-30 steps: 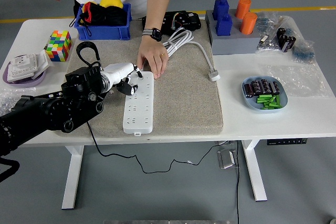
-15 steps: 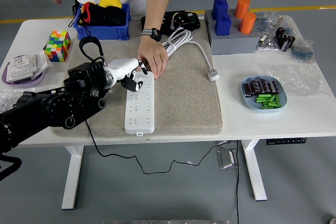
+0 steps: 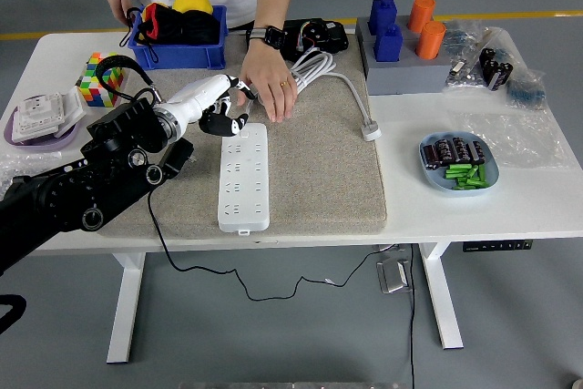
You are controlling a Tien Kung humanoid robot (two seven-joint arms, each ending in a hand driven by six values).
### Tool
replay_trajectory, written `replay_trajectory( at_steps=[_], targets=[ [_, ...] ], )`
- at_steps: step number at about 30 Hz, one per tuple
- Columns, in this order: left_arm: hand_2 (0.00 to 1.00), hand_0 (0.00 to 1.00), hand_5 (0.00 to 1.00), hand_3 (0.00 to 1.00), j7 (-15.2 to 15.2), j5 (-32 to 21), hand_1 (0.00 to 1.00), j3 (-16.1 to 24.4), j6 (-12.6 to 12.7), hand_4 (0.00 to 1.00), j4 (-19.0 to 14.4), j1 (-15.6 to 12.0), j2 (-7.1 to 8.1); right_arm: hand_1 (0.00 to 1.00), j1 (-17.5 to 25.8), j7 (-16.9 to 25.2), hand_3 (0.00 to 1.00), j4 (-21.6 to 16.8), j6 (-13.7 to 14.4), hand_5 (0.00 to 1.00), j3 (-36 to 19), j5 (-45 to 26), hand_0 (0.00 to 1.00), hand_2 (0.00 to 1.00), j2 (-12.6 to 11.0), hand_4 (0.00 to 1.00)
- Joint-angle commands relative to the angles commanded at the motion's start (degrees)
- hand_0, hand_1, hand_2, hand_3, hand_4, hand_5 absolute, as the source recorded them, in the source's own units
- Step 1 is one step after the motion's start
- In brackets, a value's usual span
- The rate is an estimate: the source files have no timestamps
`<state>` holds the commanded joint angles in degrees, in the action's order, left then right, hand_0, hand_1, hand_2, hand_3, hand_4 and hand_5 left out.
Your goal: Pull the plug out,throw it away,press the button
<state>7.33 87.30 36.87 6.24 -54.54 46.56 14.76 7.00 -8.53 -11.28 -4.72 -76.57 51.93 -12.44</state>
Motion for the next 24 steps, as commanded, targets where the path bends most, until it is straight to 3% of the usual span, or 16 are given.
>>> replay_trajectory(
  at_steps=[3, 4, 9, 10, 15, 16, 24],
  targets=[
    [0.239, 0.148, 0.189, 0.731, -0.84, 0.73, 0.139, 6.16, 0.76, 0.554, -4.35, -3.74, 1.01, 0.687, 0.06, -0.05, 0.671, 0.04, -0.03, 0.672, -0.02, 0.18, 0.753, 0.668, 0.07, 0.768],
    [0.384, 0.254, 0.332, 0.77, -1.07, 0.89, 0.315, 7.52, 0.98, 0.63, -5.28, -4.6, 1.21, 0.686, 0.05, -0.05, 0.671, 0.01, -0.03, 0.672, -0.03, 0.18, 0.753, 0.668, 0.08, 0.768],
    [0.384, 0.254, 0.332, 0.77, -2.34, 1.57, 0.315, 15.69, 1.74, 0.63, -11.01, -11.05, 2.37, 0.686, -0.09, 0.0, 0.671, -0.22, -0.01, 0.672, -0.01, 0.35, 0.753, 0.668, 0.14, 0.768],
    [0.551, 0.444, 0.323, 0.784, -2.53, 1.8, 0.569, 17.41, 1.84, 0.637, -12.05, -12.53, 2.43, 0.686, -0.09, -0.01, 0.671, -0.21, -0.01, 0.672, -0.04, 0.4, 0.753, 0.67, 0.18, 0.768],
    [0.551, 0.444, 0.323, 0.784, -3.07, 2.31, 0.569, 22.59, 1.61, 0.637, -14.89, -17.71, 2.45, 0.686, -0.02, -0.01, 0.671, -0.15, -0.03, 0.672, 0.07, 0.48, 0.753, 0.67, 0.25, 0.768],
    [0.66, 0.662, 0.326, 0.787, -3.18, 2.45, 0.7, 24.1, 1.68, 0.643, -15.55, -19.33, 2.22, 0.686, 0.0, 0.01, 0.67, -0.21, -0.02, 0.672, 0.1, 0.53, 0.753, 0.669, 0.23, 0.768],
    [0.669, 0.674, 0.334, 0.784, -3.53, 2.81, 0.711, 32.33, 1.87, 0.643, -18.21, -27.41, -0.1, 0.686, 0.13, 0.01, 0.671, -0.21, -0.04, 0.672, 0.47, 0.59, 0.753, 0.669, 0.24, 0.768]
  ],
)
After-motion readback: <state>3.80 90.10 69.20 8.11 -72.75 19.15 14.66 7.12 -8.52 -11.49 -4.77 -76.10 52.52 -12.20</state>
